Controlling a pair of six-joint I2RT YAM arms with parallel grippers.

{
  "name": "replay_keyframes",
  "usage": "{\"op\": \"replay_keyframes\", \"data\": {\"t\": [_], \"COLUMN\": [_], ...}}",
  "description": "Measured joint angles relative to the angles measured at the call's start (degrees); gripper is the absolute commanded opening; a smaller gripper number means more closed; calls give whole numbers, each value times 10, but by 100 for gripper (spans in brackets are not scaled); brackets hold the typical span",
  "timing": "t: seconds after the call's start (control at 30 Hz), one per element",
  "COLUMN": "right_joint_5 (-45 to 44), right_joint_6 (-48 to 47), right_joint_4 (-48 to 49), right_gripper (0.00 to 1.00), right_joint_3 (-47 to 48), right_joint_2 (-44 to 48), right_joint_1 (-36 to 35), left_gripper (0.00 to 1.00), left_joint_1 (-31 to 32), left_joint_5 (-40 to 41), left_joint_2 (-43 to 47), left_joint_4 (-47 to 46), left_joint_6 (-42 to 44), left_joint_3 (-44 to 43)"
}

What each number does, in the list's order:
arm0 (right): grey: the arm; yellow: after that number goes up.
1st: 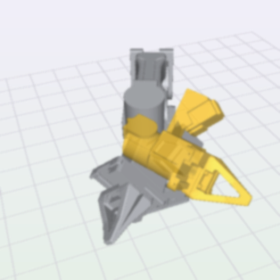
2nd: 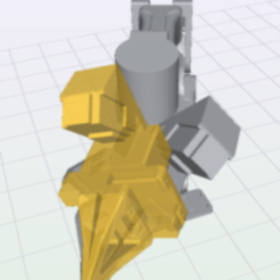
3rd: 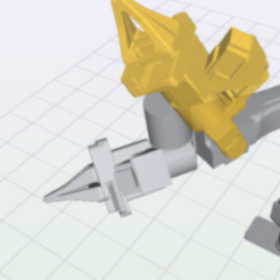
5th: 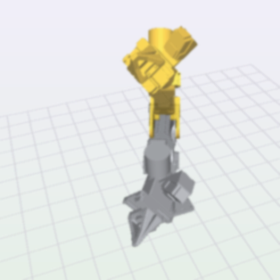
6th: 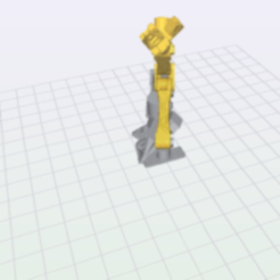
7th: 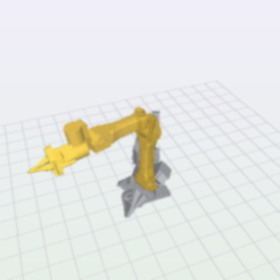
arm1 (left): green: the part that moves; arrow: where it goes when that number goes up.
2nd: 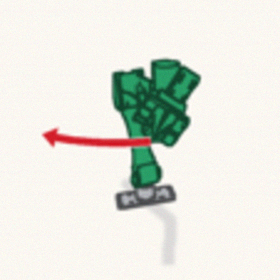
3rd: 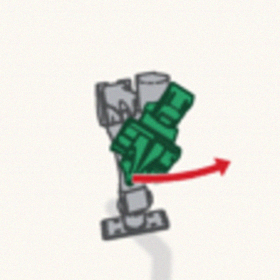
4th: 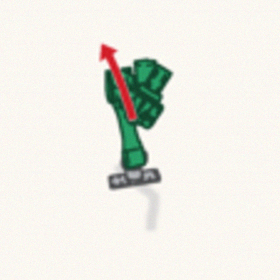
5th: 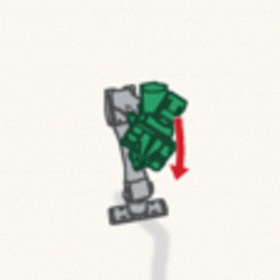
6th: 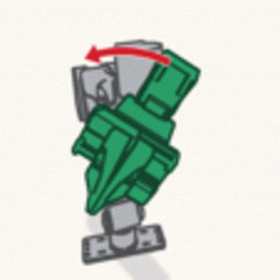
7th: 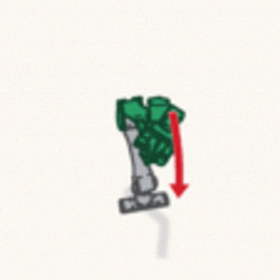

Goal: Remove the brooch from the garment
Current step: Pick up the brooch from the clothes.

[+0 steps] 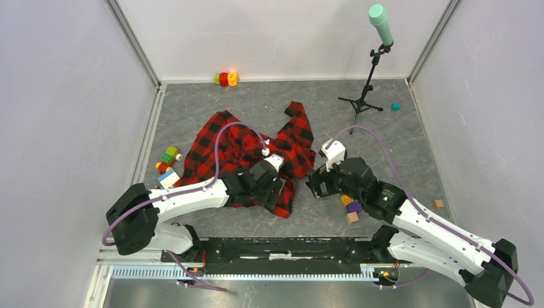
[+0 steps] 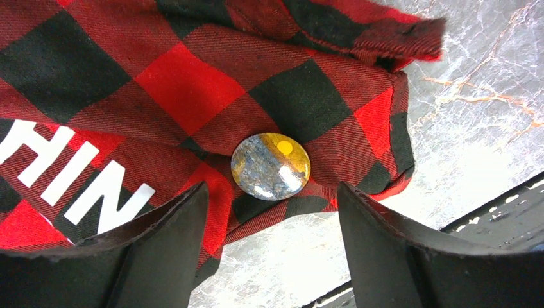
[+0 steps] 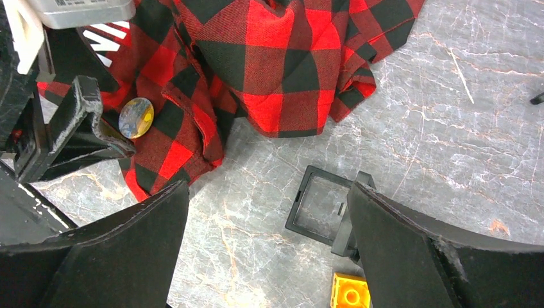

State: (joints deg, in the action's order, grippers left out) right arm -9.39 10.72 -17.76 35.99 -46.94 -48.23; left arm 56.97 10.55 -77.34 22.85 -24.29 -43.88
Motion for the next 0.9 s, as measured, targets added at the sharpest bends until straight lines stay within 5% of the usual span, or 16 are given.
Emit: {"op": "replay_keyframes", "data": {"t": [0.37, 0.9], "right_joint_5": [0, 3], "right_joint_6": [0, 0], "right_joint_4": [-3, -4], "right_gripper": [98, 98], "right_joint_3": [-1, -1], "right_joint_2": [-1, -9], "right_joint_1": [4, 8], "left_gripper": [66, 64], "left_joint_1": [2, -35], "left_joint_5": [-1, -28], "left_joint_2": [32, -24], "left_joint_4": [12, -12], "left_joint_6": [1, 8], "left_joint_3": [-24, -25]}}
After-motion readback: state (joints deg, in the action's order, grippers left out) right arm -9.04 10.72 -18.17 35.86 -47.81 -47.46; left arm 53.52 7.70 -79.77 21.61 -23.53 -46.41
